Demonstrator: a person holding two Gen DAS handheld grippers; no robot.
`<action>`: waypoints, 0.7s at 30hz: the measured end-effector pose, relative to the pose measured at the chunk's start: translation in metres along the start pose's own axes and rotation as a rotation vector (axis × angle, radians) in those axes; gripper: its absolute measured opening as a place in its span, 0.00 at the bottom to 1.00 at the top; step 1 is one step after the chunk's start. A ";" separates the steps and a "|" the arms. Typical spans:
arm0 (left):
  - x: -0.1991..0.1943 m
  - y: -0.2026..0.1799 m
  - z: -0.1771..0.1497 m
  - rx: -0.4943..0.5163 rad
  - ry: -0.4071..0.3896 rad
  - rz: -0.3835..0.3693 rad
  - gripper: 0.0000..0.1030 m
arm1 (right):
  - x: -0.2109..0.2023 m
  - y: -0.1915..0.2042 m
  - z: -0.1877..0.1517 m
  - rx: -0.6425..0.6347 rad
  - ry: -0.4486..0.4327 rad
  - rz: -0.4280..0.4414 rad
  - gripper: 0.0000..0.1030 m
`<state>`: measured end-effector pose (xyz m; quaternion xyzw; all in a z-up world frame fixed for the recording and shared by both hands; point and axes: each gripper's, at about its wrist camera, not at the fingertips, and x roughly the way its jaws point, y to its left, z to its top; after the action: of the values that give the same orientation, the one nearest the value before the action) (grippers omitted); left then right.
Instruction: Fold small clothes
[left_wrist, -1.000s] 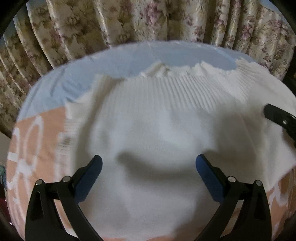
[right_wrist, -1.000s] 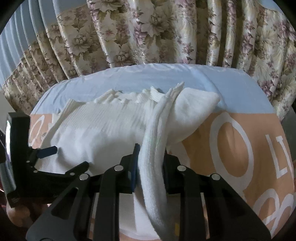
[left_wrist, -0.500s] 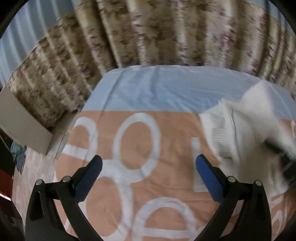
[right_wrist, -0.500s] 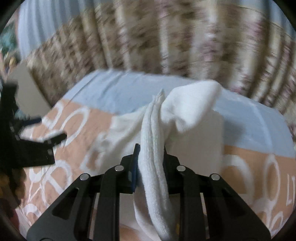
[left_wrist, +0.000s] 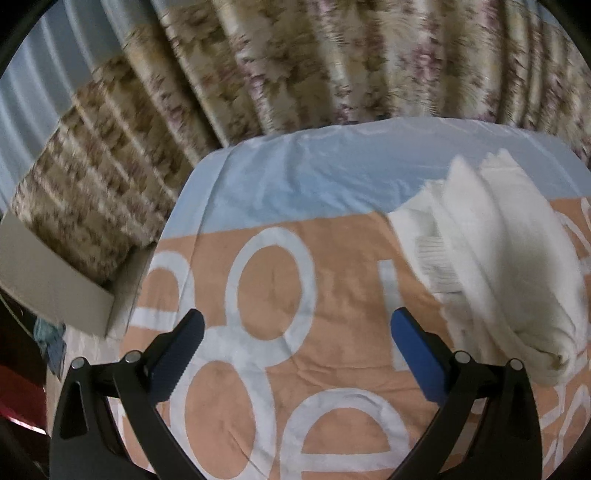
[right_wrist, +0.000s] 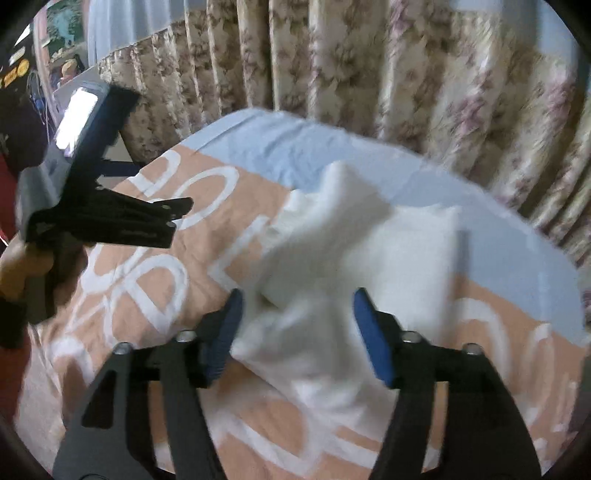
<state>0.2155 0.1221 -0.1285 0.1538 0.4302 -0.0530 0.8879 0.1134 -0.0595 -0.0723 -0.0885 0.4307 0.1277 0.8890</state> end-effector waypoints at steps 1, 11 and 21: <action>-0.003 -0.003 0.002 0.001 -0.005 -0.022 0.99 | -0.006 -0.011 -0.004 -0.005 -0.003 -0.047 0.64; -0.044 -0.104 0.004 0.108 -0.007 -0.370 0.99 | 0.023 -0.093 -0.058 0.365 0.080 0.067 0.65; 0.001 -0.112 -0.021 0.105 0.144 -0.391 0.33 | 0.052 -0.081 -0.068 0.395 0.130 0.148 0.15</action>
<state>0.1751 0.0229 -0.1670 0.1167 0.5110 -0.2356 0.8184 0.1177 -0.1470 -0.1511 0.1113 0.5089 0.0997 0.8478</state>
